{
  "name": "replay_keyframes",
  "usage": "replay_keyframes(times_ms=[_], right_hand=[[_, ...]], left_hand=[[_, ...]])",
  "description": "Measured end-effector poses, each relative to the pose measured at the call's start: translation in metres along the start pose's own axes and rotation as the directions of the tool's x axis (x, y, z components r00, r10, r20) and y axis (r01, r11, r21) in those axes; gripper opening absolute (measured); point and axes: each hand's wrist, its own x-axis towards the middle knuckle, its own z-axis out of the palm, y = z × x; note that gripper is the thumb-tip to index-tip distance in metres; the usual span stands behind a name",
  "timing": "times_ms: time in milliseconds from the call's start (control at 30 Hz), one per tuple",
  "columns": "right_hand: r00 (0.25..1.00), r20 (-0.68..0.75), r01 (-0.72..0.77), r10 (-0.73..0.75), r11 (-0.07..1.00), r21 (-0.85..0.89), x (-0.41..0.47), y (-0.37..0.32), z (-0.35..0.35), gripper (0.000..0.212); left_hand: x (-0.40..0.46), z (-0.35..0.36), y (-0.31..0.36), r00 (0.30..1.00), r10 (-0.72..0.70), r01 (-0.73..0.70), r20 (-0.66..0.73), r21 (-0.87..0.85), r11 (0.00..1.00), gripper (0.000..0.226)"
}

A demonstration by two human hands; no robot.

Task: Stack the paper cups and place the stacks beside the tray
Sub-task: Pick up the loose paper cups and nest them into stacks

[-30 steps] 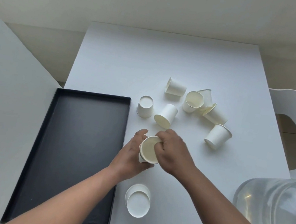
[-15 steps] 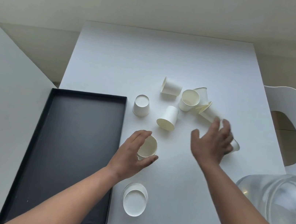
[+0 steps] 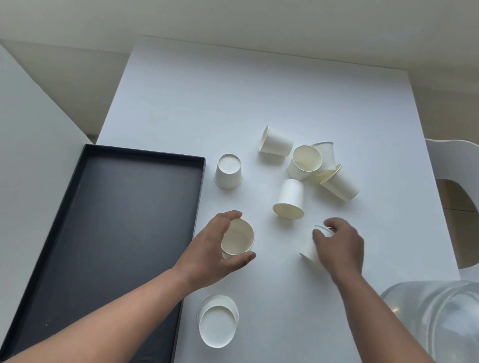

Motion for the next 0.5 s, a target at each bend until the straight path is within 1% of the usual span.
replay_keyframes(times_ms=[67, 133, 167, 233, 267, 300, 367, 433, 500], right_hand=[[0.996, 0.068, 0.052, -0.064, 0.985, 0.165, -0.015, -0.012, 0.002, 0.008], [0.98, 0.1, 0.134, -0.174, 0.939, 0.317, -0.028, -0.025, 0.002, 0.009], [0.965, 0.089, 0.195, -0.248, 0.901, 0.388, -0.035, -0.031, 0.002, 0.01], [0.908, 0.002, 0.363, -0.419, 0.79, 0.494, -0.048, -0.044, -0.001, 0.015], [0.862, -0.058, 0.459, -0.504, 0.728, 0.509, -0.055, -0.051, -0.004, 0.019], [0.804, -0.107, 0.555, -0.585, 0.673, 0.489, -0.06, -0.057, -0.006, 0.02], [0.655, -0.147, 0.73, -0.741, 0.571, 0.375, -0.071, -0.067, -0.008, 0.018], [0.504, -0.087, 0.843, -0.859, 0.467, 0.266, -0.079, -0.073, -0.004, 0.016], [0.372, 0.019, 0.915, -0.928, 0.37, 0.163, -0.083, -0.074, 0.003, 0.018]], left_hand=[[0.0, 0.001, 0.0, 0.999, -0.034, 0.034, 0.002, -0.023, 0.999, 0.084], [0.0, 0.002, -0.001, 0.999, -0.047, 0.047, 0.006, -0.04, 0.998, 0.084], [0.0, 0.003, -0.001, 0.999, -0.048, 0.049, 0.009, -0.046, 0.998, 0.084], [0.0, 0.003, 0.0, 0.999, -0.048, 0.049, 0.014, -0.062, 0.997, 0.084], [0.001, 0.002, 0.0, 0.999, -0.049, 0.05, 0.015, -0.075, 0.996, 0.083], [0.001, 0.002, 0.001, 0.999, -0.051, 0.052, 0.017, -0.09, 0.995, 0.083], [0.0, 0.001, 0.002, 0.998, -0.059, 0.061, 0.02, -0.126, 0.99, 0.083], [-0.001, 0.001, 0.004, 0.998, -0.061, 0.063, 0.017, -0.163, 0.985, 0.084], [-0.003, 0.001, 0.005, 0.998, -0.057, 0.056, -0.001, -0.19, 0.98, 0.085]])
